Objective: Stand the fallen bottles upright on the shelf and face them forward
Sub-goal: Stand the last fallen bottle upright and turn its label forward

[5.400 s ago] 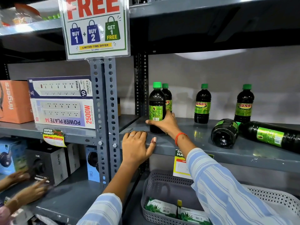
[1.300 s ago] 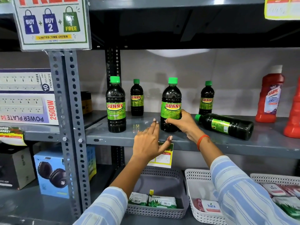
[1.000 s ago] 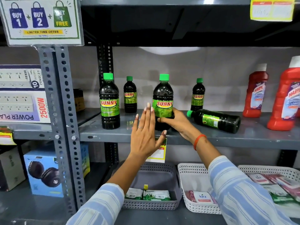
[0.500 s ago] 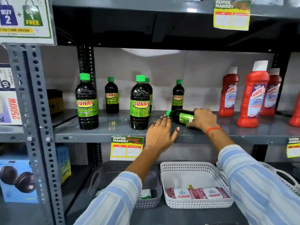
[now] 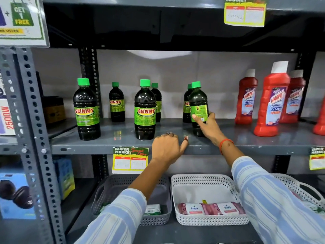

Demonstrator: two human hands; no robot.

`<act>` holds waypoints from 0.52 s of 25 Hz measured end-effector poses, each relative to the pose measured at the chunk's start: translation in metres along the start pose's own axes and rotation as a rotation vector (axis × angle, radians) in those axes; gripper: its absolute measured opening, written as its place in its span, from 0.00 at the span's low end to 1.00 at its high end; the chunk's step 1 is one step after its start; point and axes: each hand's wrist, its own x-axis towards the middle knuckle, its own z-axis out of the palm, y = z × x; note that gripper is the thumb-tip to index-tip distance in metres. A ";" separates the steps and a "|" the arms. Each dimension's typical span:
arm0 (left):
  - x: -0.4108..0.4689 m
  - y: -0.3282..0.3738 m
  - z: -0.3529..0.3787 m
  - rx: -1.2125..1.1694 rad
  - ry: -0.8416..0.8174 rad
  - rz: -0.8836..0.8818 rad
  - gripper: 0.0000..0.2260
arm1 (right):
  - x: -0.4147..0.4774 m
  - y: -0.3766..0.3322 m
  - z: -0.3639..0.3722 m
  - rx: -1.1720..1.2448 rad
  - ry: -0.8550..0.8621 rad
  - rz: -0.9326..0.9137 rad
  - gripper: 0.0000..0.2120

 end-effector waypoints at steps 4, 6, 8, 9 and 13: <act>-0.002 0.001 0.001 -0.008 -0.005 -0.001 0.26 | 0.007 0.010 -0.004 0.132 -0.083 0.080 0.33; -0.001 0.001 0.002 -0.014 0.003 0.000 0.26 | 0.009 0.012 -0.002 0.029 -0.013 0.055 0.36; -0.001 0.001 0.002 -0.008 0.010 -0.001 0.26 | 0.011 0.013 -0.001 -0.125 0.066 0.027 0.42; -0.001 0.001 0.002 -0.010 0.010 -0.002 0.26 | 0.011 0.013 -0.002 -0.126 0.069 0.017 0.44; -0.002 0.000 0.001 -0.022 0.005 -0.005 0.25 | 0.008 0.012 -0.004 0.029 0.006 0.058 0.43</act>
